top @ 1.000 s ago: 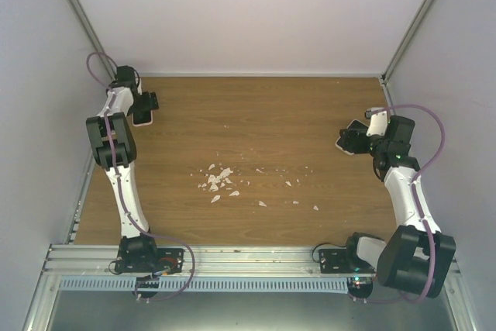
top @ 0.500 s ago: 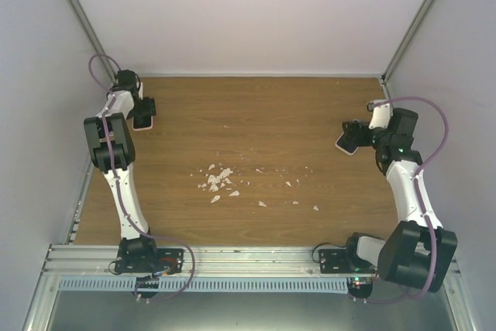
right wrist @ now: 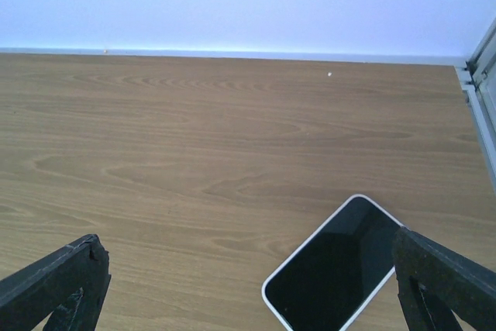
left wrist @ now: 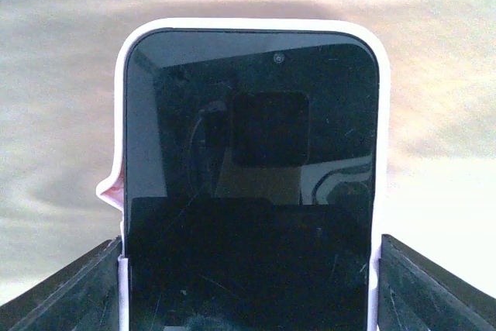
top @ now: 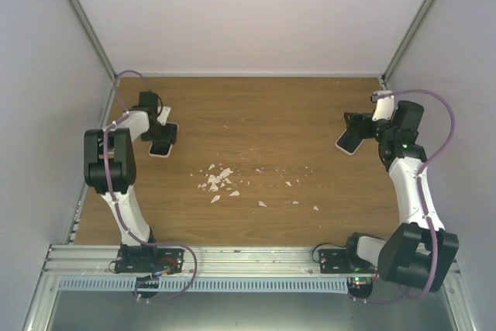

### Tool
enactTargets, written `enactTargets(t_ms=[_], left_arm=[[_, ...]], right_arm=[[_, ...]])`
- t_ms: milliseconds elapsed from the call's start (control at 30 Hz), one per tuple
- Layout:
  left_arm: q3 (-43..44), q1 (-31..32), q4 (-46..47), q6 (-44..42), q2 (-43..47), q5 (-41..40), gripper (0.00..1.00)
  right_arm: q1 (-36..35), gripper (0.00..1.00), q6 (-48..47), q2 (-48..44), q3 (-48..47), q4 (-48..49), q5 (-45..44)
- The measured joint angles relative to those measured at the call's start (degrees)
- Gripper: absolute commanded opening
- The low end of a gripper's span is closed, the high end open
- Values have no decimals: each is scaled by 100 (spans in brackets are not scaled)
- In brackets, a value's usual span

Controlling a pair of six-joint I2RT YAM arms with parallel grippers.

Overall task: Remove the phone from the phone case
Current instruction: Pick up the phone at the center of the board, then place the phone at the center of the board.

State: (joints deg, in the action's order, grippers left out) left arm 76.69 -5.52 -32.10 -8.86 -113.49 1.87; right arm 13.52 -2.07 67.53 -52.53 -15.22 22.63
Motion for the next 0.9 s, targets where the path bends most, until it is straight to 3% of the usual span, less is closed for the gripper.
enactTargets(t_ms=[300,633,900], left_arm=[[-1145,992,-173,-313,951,151,67],[-1781,1392,-914,-494,1766,76,71],[-1971,1427,-1049,-732,1875,-157,77]], right_arm=[[2,100,44,9,-278,-4,149],[4,100,44,-101,-297,-17,306],[4,100,44,-107,-315,-20,369]])
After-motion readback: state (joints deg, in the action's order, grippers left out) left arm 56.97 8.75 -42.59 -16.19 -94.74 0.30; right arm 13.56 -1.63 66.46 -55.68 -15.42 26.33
